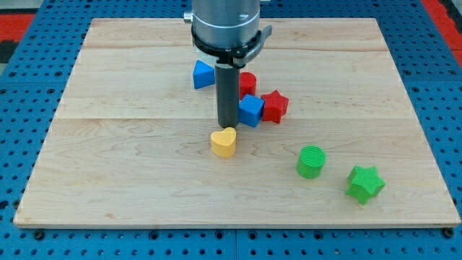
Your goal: Push blue cube close to the green circle
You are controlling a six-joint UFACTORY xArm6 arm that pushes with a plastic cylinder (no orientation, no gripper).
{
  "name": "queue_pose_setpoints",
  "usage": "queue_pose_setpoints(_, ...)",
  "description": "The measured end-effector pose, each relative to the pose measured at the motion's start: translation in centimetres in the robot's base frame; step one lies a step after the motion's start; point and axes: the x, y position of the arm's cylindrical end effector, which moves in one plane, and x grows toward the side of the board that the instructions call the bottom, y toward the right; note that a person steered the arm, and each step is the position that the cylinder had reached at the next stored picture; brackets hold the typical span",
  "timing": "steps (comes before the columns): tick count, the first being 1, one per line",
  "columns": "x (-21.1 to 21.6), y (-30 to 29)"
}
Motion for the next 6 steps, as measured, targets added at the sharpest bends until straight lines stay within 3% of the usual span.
queue_pose_setpoints(1,-4.7,-2.6)
queue_pose_setpoints(2,-5.8,2.0)
queue_pose_setpoints(3,0.6,4.2)
queue_pose_setpoints(5,1.3,1.2)
queue_pose_setpoints(6,5.9,4.6)
